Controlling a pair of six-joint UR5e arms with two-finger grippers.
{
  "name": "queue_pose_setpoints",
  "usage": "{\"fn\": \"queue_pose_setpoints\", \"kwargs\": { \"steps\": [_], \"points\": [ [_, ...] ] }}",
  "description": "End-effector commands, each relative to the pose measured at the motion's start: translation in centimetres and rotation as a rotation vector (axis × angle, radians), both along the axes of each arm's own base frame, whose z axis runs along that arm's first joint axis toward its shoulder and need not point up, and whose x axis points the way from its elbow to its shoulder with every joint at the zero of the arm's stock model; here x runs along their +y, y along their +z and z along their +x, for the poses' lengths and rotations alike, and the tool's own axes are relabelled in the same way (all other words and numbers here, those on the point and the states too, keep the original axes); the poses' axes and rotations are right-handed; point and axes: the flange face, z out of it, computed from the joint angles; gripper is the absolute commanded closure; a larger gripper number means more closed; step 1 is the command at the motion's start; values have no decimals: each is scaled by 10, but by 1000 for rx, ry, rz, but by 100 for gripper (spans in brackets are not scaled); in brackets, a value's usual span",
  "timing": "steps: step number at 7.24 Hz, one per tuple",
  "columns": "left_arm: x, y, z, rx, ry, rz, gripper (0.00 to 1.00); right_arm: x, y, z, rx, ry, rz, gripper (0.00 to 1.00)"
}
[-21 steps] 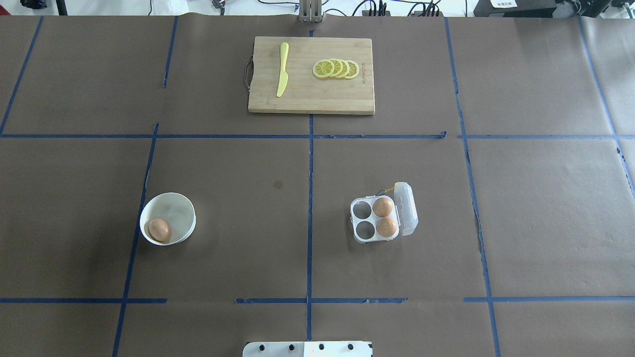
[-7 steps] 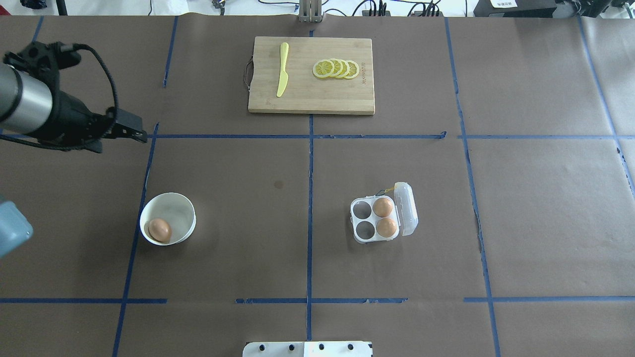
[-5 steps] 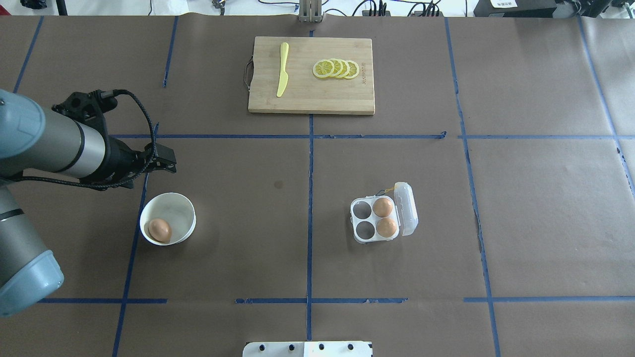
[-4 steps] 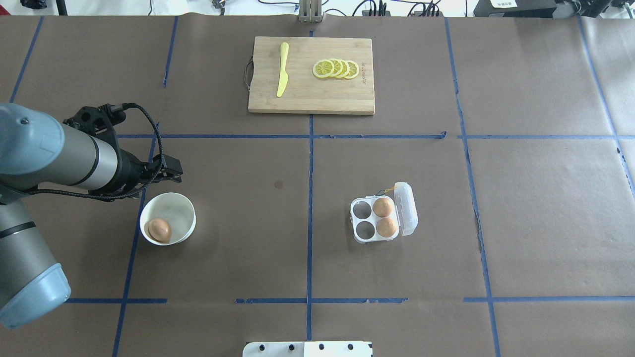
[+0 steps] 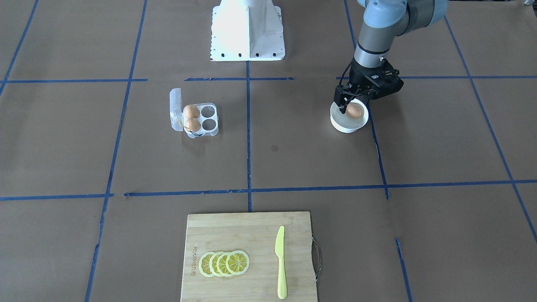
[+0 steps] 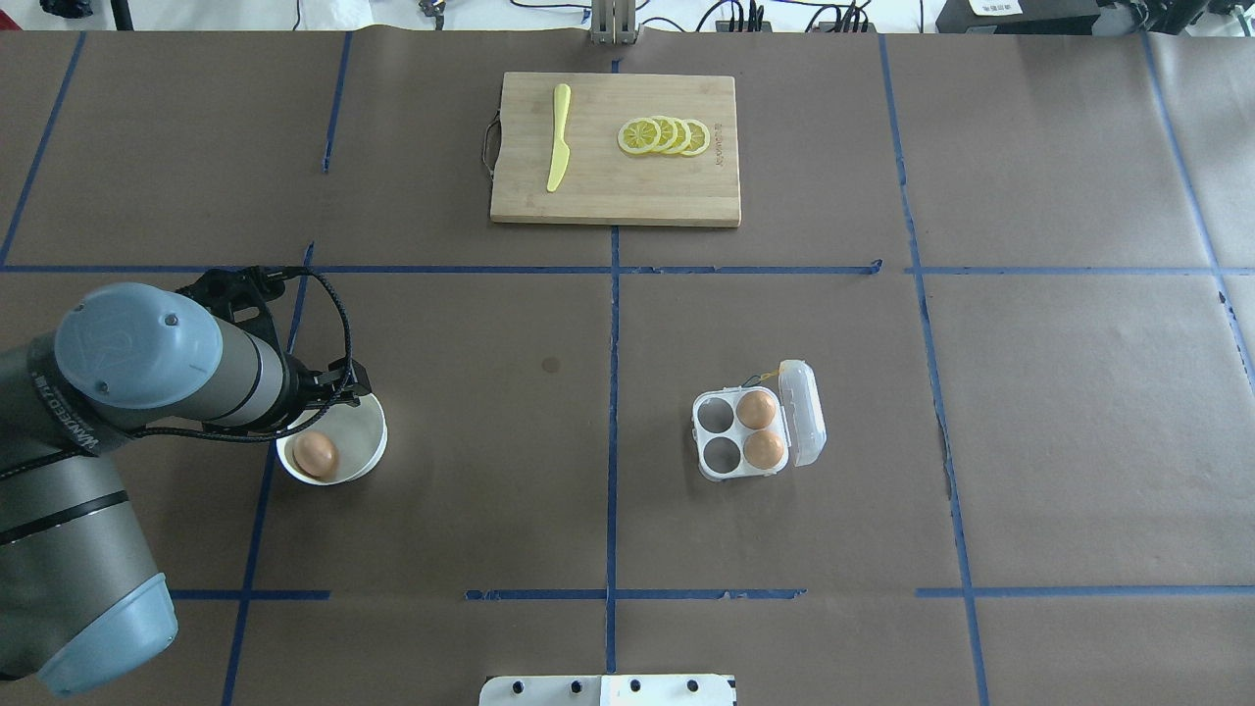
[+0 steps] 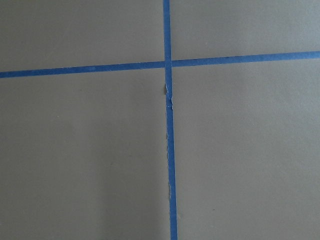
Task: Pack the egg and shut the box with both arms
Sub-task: 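Move the left gripper over the white bowl holding the brown egg, then lower the left gripper into the bowl and grasp the brown egg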
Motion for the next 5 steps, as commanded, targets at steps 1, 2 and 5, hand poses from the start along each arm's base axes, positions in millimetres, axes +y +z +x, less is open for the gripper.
{"fn": "queue_pose_setpoints", "kwargs": {
  "steps": [1,2,5],
  "points": [
    [4,11,12,-32,3,5,20,0,1,0,2,-3,2,0],
    [6,14,16,-40,9,4,21,-1,0,0,2,-5,6,0],
    [7,26,28,-68,18,1,24,0,2,0,2,-5,3,0]
  ]
}}
